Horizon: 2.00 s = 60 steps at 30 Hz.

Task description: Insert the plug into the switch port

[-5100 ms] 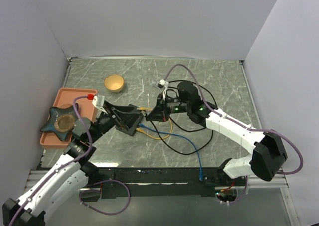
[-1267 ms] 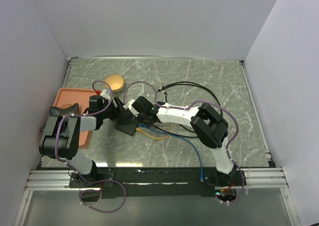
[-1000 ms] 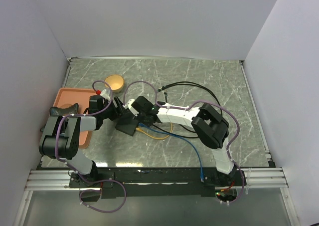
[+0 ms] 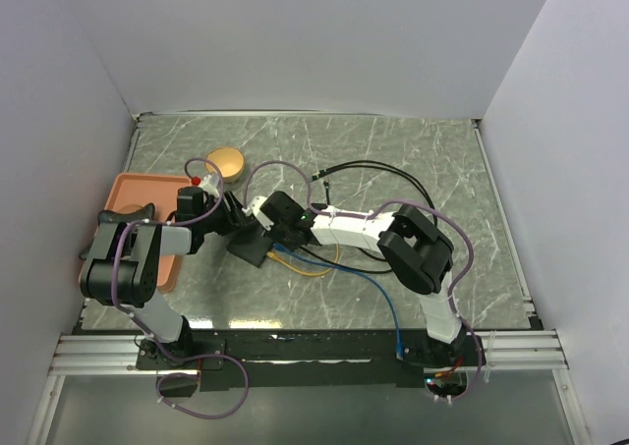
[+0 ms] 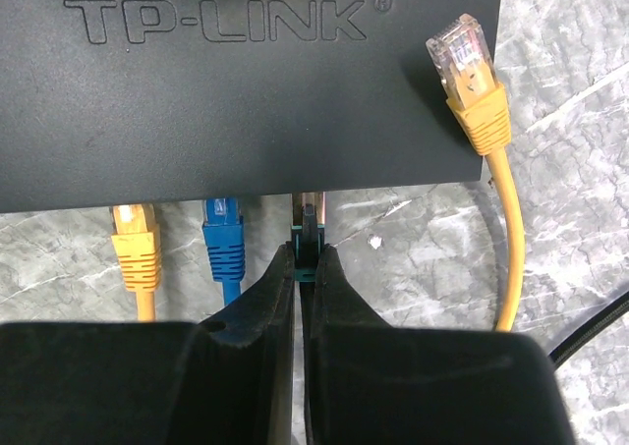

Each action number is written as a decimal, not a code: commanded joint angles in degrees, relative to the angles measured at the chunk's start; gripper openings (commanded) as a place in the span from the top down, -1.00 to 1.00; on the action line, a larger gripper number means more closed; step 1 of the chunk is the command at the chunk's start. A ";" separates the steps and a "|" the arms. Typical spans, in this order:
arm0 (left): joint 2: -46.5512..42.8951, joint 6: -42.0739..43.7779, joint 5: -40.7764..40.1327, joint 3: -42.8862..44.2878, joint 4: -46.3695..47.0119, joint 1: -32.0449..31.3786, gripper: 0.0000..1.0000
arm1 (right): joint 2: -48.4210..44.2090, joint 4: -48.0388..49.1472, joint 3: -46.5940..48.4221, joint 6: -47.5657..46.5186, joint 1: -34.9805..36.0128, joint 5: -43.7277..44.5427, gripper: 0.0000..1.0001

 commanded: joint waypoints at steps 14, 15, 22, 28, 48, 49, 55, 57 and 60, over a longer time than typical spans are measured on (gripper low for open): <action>-1.21 -1.56 10.01 -1.12 -6.11 -5.24 0.08 | 1.48 14.94 7.77 4.81 0.50 -3.63 1.00; -1.38 -1.82 10.36 -1.12 -6.20 -5.85 0.10 | 1.48 15.29 7.95 4.90 0.50 -3.63 1.00; -2.35 -2.61 11.77 -1.55 -6.73 -8.67 0.21 | 2.09 16.78 10.93 4.55 0.41 -4.69 1.00; -4.90 -1.65 12.48 -2.43 -8.83 -8.76 0.26 | 2.97 16.87 13.92 4.54 0.41 -8.38 1.00; -18.15 -2.79 -3.51 -2.79 -18.33 -6.74 -0.57 | -0.37 8.18 6.72 7.18 0.59 -5.22 0.92; -19.04 -2.96 -5.35 -3.22 -18.68 -6.30 -0.62 | -0.45 6.34 6.89 7.62 0.50 -5.04 0.84; -23.36 -4.02 -9.66 -4.81 -20.08 -3.84 -0.79 | -1.68 0.72 6.45 9.29 0.50 0.41 0.49; -23.97 -3.93 -10.46 -4.81 -21.23 -3.31 -0.83 | -1.95 -1.13 6.89 9.73 0.41 2.33 0.30; -24.59 -3.76 -11.95 -4.72 -22.55 -2.87 -0.87 | -2.30 -4.83 8.03 10.26 0.50 4.88 0.01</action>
